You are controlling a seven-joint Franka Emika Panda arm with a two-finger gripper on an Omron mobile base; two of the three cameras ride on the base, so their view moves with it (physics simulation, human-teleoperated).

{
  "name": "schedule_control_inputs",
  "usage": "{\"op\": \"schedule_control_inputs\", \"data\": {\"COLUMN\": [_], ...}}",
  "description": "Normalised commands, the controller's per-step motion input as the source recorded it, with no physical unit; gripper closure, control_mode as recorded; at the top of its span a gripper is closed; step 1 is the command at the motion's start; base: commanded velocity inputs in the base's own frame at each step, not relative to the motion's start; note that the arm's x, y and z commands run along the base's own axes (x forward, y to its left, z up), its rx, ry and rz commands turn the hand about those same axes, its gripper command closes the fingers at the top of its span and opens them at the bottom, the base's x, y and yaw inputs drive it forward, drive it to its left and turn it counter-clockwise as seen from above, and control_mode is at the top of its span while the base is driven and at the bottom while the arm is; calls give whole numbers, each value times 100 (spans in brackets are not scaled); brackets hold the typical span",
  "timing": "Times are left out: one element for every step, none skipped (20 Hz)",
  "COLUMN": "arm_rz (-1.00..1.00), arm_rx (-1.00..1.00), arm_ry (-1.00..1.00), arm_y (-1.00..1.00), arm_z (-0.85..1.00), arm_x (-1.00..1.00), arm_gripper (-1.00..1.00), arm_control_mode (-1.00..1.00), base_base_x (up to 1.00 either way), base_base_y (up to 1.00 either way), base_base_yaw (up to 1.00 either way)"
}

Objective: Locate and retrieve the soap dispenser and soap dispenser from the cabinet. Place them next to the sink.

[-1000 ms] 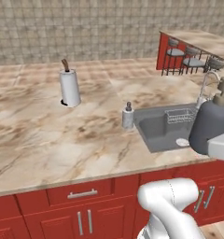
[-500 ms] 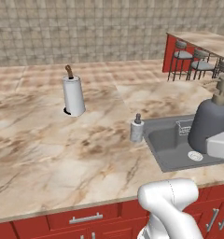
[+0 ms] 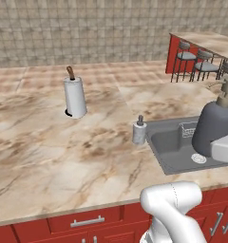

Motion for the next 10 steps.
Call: {"op": "schedule_control_inputs", "data": {"arm_rz": [0,0,0,0,0,0,0,0,0,0], "arm_rx": [0,0,0,0,0,0,0,0,0,0], "arm_ry": [0,0,0,0,0,0,0,0,0,0], "arm_y": [0,0,0,0,0,0,0,0,0,0], "arm_z": [0,0,0,0,0,0,0,0,0,0], "arm_x": [0,0,0,0,0,0,0,0,0,0], "arm_gripper": [100,100,100,100,100,100,100,100,100,100], "arm_control_mode": [100,100,100,100,100,100,100,100,100,100], "base_base_x": [11,9,8,8,8,6,6,4,0,0], "base_base_y": [0,0,0,0,0,0,0,0,0,0], "base_base_yaw": [1,1,1,1,0,0,0,1,0,0]}}
